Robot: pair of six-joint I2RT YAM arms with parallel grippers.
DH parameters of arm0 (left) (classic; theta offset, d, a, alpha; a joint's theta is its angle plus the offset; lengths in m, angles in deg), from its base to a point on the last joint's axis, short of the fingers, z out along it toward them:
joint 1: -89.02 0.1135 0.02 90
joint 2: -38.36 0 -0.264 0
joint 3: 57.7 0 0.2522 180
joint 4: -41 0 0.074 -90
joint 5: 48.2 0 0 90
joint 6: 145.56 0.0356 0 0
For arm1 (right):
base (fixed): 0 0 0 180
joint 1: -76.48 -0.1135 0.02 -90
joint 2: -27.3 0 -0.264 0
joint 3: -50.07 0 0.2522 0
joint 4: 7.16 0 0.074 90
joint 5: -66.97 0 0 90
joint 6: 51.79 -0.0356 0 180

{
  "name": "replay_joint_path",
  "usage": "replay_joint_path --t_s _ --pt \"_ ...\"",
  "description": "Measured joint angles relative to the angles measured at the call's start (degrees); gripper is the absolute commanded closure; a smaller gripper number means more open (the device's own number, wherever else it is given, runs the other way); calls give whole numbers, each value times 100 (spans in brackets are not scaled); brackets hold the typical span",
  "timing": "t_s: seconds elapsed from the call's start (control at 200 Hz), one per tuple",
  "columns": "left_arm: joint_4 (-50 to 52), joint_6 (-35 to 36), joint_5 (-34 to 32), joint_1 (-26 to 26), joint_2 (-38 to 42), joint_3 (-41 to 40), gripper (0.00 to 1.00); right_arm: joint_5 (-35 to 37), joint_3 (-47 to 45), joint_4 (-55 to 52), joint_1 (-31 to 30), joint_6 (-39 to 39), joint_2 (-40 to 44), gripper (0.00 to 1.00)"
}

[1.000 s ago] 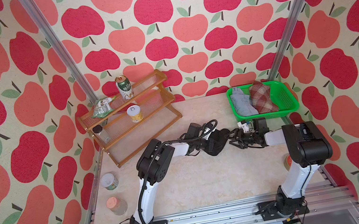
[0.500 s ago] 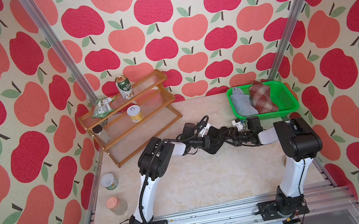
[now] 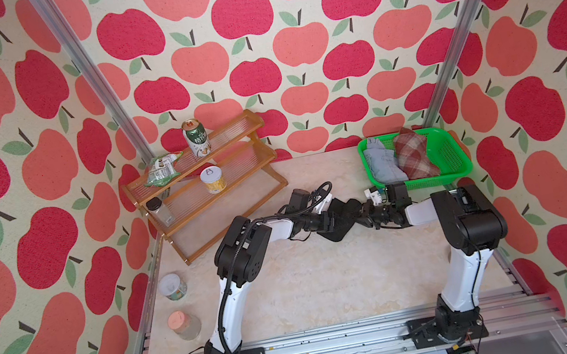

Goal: Roll up the skirts
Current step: Roll the skirt at the center of the board.

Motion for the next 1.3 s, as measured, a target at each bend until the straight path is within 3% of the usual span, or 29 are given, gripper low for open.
replay_joint_path --t_s 0.185,0.35,0.405,0.585,0.9,1.141,1.221,1.256,1.301 --pt "863 1545 -2649 -275 1303 -302 9 190 0 -468 -15 197 249 86" --pt "240 3272 -4599 -1296 2549 -1021 6 284 0 -658 -15 284 278 86" --pt "-81 3908 -5075 -1742 2623 -1134 0 297 4 -697 -15 302 286 86" --pt "-719 5451 -6157 -2802 1952 -1257 1 376 129 -1003 -22 389 350 86" --pt "-476 5995 -7069 -2898 940 -1108 0 485 184 -1399 7 540 492 86" --pt "70 5810 -7632 -2898 341 -133 2 509 138 -1528 136 551 612 86" --pt "273 5698 -7790 -2892 146 179 12 511 92 -1552 205 564 684 86" --pt "372 5657 -7829 -2887 92 271 23 520 72 -1561 236 568 713 86" --pt "535 5541 -7868 -2874 37 358 45 535 42 -1563 278 584 756 86"
